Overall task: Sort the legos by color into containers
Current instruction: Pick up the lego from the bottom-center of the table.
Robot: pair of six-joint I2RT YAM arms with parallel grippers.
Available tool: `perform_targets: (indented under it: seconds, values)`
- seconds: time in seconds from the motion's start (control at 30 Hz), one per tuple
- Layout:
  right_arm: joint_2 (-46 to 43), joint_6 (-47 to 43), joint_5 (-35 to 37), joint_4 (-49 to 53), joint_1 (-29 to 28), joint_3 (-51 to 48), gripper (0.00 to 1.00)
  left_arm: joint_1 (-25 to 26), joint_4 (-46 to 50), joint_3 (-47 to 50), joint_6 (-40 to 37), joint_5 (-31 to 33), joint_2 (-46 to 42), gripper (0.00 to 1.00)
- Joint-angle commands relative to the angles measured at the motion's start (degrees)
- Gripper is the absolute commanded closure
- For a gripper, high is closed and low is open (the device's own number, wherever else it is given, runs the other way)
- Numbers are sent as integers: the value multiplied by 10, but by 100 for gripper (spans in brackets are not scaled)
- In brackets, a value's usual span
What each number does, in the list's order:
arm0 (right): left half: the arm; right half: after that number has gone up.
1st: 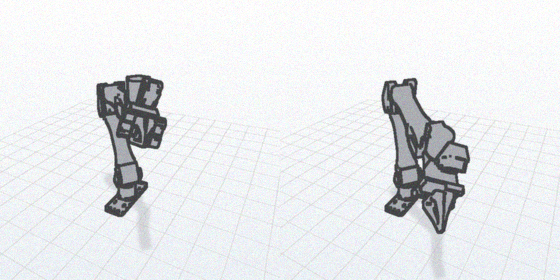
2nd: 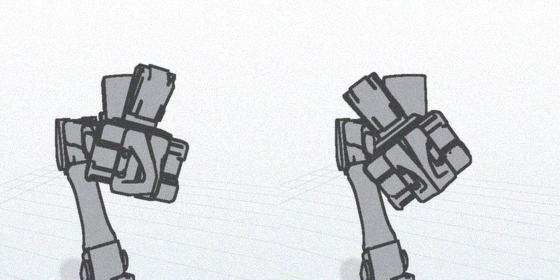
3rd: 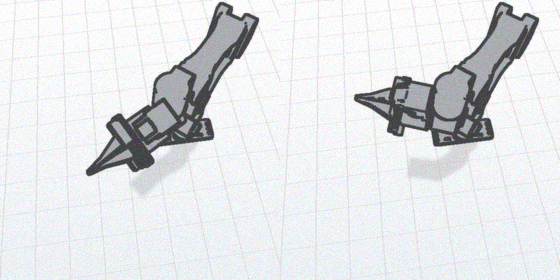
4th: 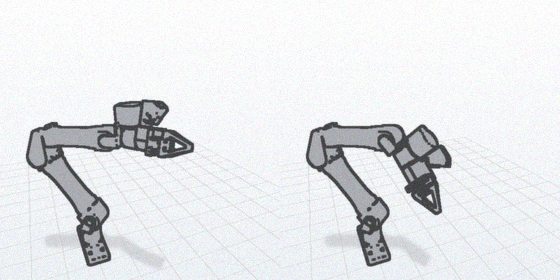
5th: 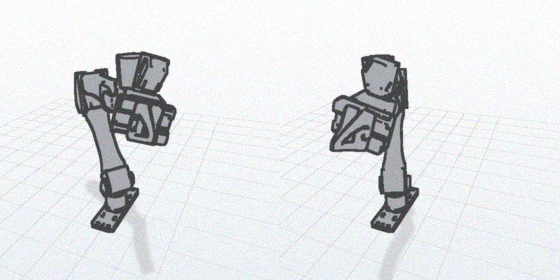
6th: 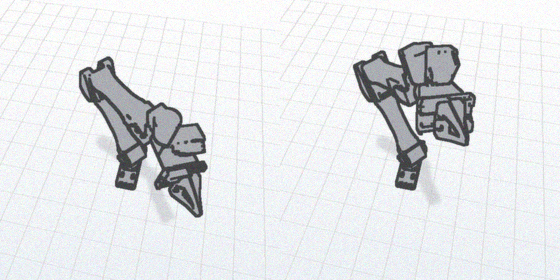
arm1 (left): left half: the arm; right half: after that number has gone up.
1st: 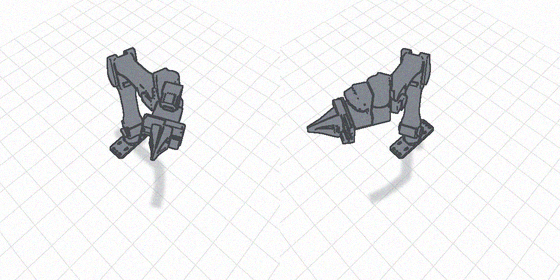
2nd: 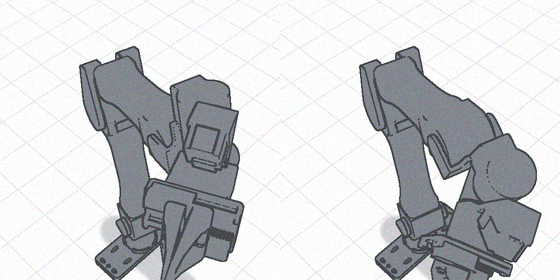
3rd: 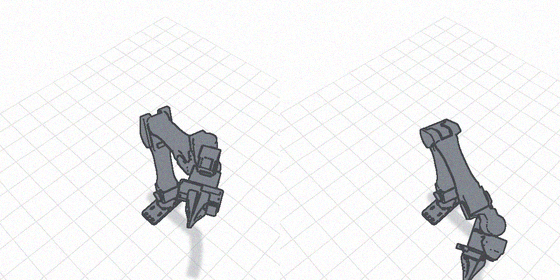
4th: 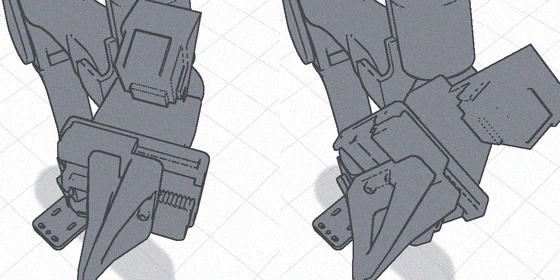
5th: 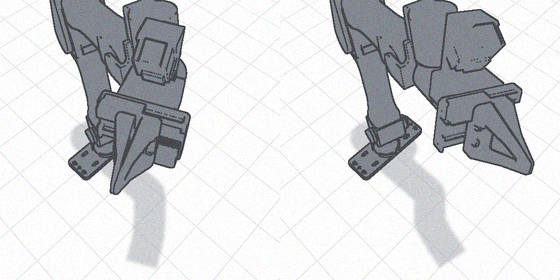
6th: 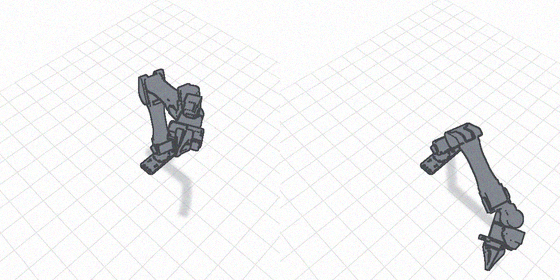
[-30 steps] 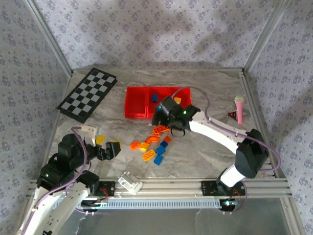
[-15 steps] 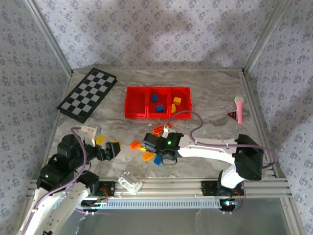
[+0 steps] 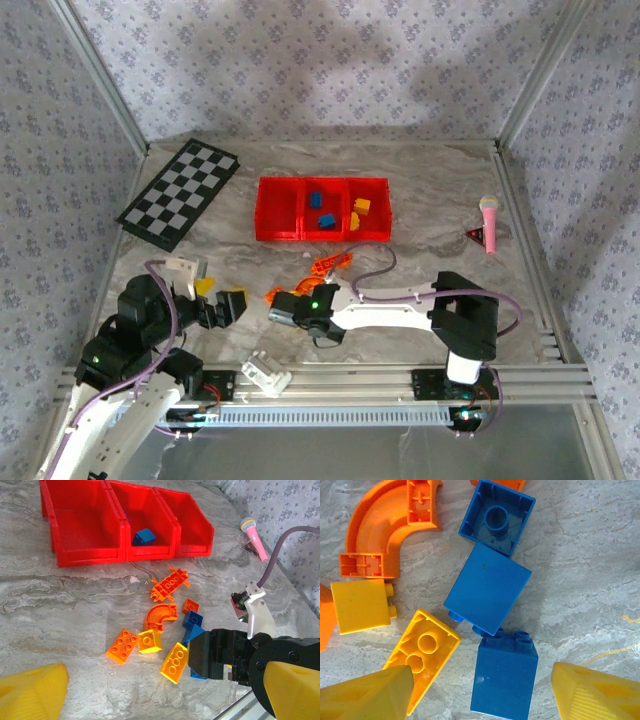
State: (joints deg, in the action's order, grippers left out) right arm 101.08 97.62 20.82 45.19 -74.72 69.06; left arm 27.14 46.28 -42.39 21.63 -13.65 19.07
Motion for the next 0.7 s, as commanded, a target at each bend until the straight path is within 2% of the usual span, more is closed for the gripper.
perform_targets:
  seconds: [0.0,0.23,0.33,0.67]
  values:
    - [20,33,11,36,-7,12,27,1,-19,2,-6,-10,-3,0]
    - [38,58,2,33,-18,0,29,1,-19,2,-6,-10,-3,0]
    - [35,67,5,35,-20,-2,35,1,-19,3,-6,-10,-3,0]
    - [35,69,5,13,-15,-56,45,1,-18,3,-6,-9,-3,0]
